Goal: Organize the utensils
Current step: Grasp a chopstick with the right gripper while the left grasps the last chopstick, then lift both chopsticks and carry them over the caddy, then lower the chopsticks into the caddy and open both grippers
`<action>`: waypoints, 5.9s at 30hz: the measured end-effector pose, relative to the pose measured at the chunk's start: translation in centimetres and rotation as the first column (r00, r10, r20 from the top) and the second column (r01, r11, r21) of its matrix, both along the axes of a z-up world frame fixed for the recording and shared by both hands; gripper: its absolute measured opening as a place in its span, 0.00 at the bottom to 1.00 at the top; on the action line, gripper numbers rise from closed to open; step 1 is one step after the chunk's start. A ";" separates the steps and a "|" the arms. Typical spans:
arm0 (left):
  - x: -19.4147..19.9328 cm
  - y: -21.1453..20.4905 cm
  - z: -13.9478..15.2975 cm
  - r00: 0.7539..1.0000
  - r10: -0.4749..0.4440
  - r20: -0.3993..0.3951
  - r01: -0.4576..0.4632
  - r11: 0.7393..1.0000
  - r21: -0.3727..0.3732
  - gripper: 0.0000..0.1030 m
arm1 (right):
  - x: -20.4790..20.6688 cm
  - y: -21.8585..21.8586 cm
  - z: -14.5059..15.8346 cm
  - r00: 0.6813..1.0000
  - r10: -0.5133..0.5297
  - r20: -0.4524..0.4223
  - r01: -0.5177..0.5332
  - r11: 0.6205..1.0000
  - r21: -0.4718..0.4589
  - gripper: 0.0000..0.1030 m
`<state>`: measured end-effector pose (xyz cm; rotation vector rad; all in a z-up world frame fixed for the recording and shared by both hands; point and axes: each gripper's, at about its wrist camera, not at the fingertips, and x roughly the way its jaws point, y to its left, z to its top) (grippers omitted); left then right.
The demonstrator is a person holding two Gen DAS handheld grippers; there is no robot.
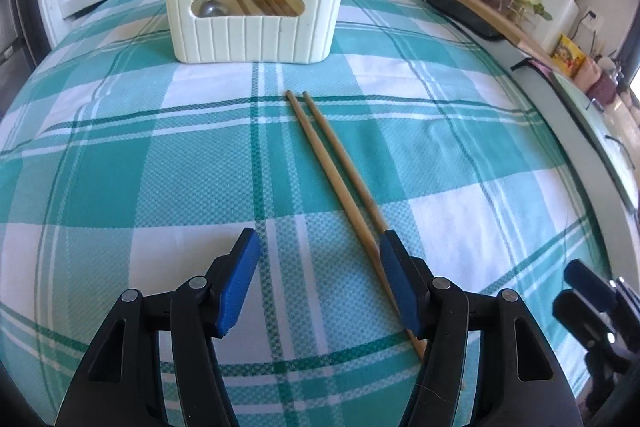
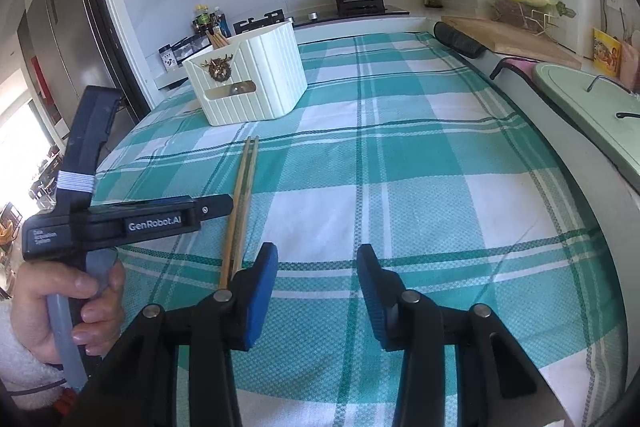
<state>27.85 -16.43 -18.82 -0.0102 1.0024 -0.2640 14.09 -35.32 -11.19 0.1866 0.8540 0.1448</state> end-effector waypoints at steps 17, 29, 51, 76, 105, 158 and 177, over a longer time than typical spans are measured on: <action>-0.5 1.0 0.3 0.998 -0.063 0.002 0.063 0.995 0.074 0.06 | 1.0 1.3 -0.7 0.997 0.065 -0.040 -0.066 0.997 -0.030 0.41; -2.6 9.0 0.5 0.999 0.036 0.013 -0.038 0.993 0.111 0.05 | 5.2 7.9 -3.4 0.965 0.205 -0.162 -0.229 0.963 -0.145 0.09; -1.3 14.0 0.0 0.992 0.126 -0.011 -0.123 0.982 0.146 0.66 | 4.8 3.8 -3.5 0.978 0.060 -0.200 -0.102 0.972 -0.209 0.41; -0.1 14.8 0.1 0.994 0.081 -0.077 -0.071 0.988 0.134 0.78 | 4.5 3.6 -3.4 0.977 0.094 -0.191 -0.134 0.969 -0.207 0.42; 8.8 13.1 0.6 0.987 -0.069 -0.143 0.096 0.976 0.194 0.04 | 20.0 3.3 -4.1 0.914 0.151 -0.376 -0.215 0.967 -0.135 0.06; 12.3 14.7 28.3 0.837 0.153 0.526 -0.009 0.964 -0.267 0.04 | 21.2 6.3 24.4 0.828 0.204 0.522 -0.160 0.979 -0.129 0.06; 15.9 12.9 22.3 0.922 0.108 0.372 -0.085 0.993 -0.078 0.75 | 30.2 7.2 16.6 0.951 0.171 0.257 -0.180 0.984 0.010 0.42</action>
